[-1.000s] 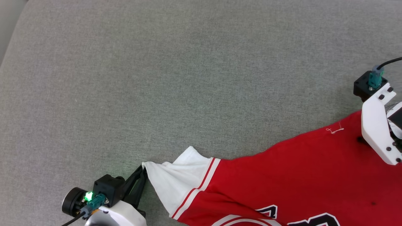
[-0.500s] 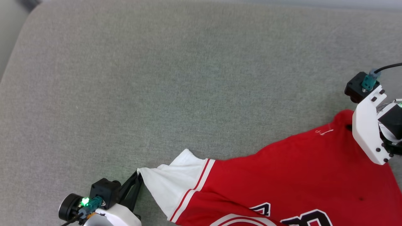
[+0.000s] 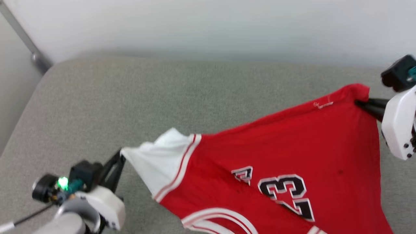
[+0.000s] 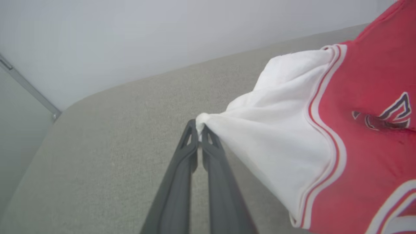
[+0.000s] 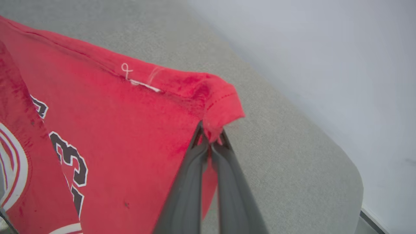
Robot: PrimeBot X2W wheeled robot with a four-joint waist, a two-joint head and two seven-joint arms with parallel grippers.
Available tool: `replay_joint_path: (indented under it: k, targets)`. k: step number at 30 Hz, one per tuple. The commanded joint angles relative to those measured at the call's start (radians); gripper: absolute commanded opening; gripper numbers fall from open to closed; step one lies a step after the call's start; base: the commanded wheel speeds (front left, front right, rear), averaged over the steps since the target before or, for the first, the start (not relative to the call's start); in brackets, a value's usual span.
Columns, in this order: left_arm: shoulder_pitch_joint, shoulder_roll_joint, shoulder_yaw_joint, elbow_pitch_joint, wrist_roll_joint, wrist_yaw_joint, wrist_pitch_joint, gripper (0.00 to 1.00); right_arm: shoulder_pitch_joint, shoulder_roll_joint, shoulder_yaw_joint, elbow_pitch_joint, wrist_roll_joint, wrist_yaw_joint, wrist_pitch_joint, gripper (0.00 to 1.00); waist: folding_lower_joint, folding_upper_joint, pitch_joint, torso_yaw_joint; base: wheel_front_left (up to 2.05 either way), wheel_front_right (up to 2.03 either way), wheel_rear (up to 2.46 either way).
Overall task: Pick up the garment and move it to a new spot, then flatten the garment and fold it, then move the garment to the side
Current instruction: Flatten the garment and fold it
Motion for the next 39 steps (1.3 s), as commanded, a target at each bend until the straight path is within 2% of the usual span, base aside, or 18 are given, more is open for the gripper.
replay_joint_path:
  k: [1, 2, 3, 8, 14, 20, 24, 30, 35, 39]
  targets:
    - [-0.029, 0.004, 0.011, -0.007, 0.004, -0.002, 0.005, 0.0, 0.007, 0.0, -0.009, 0.0, -0.002, -0.001, -0.012, 0.0, 0.0001, 0.0, -0.035, -0.018, 0.0, 0.0, 0.0]
    - [-0.056, 0.009, 0.016, -0.012, 0.012, -0.005, 0.016, 0.0, 0.002, 0.001, -0.022, 0.0, -0.008, -0.001, -0.026, 0.0, 0.0001, 0.0, -0.039, -0.022, 0.0, 0.0, 0.0]
    - [-0.15, 0.015, 0.037, -0.021, 0.036, -0.02, 0.043, 0.0, -0.025, 0.014, -0.065, 0.007, -0.031, -0.001, -0.064, 0.0, 0.0001, 0.0, -0.039, -0.036, 0.0, 0.0, 0.0]
    - [-0.344, -0.005, 0.07, 0.014, 0.073, -0.072, 0.077, 0.0, -0.103, 0.051, -0.14, 0.015, -0.088, -0.001, -0.099, 0.0, 0.0001, 0.0, -0.001, -0.06, 0.0, 0.0, 0.0]
    - [-0.624, -0.051, 0.109, 0.092, 0.127, -0.141, 0.116, 0.0, -0.267, 0.114, -0.231, 0.057, -0.173, -0.001, -0.117, 0.0, 0.0001, 0.0, 0.099, -0.083, 0.0, 0.0, 0.0]
    - [-0.935, -0.091, 0.138, 0.198, 0.196, -0.212, 0.153, 0.0, -0.49, 0.18, -0.274, 0.128, -0.274, -0.001, -0.117, 0.0, 0.0001, 0.0, 0.223, -0.09, 0.0, 0.0, 0.0]
    - [-1.131, -0.128, 0.152, 0.273, 0.236, -0.255, 0.167, 0.0, -0.655, 0.212, -0.28, 0.194, -0.337, -0.001, -0.118, 0.0, 0.0001, 0.0, 0.308, -0.082, 0.0, 0.0, 0.0]
    - [-1.377, -0.152, 0.17, 0.397, 0.287, -0.3, 0.174, 0.0, -0.876, 0.276, -0.274, 0.303, -0.417, -0.001, -0.168, 0.0, 0.0001, 0.0, 0.396, -0.08, 0.0, 0.0, 0.0]
    - [-1.498, -0.178, 0.177, 0.504, 0.297, -0.337, 0.144, 0.0, -0.991, 0.312, -0.249, 0.388, -0.454, -0.001, -0.233, 0.0, 0.0001, 0.0, 0.435, -0.072, 0.0, 0.0, 0.0]
    - [-1.526, -0.196, 0.165, 0.586, 0.303, -0.361, 0.119, 0.0, -1.022, 0.334, -0.216, 0.461, -0.458, -0.001, -0.276, 0.0, 0.0001, 0.0, 0.458, -0.067, 0.0, 0.0, 0.0]
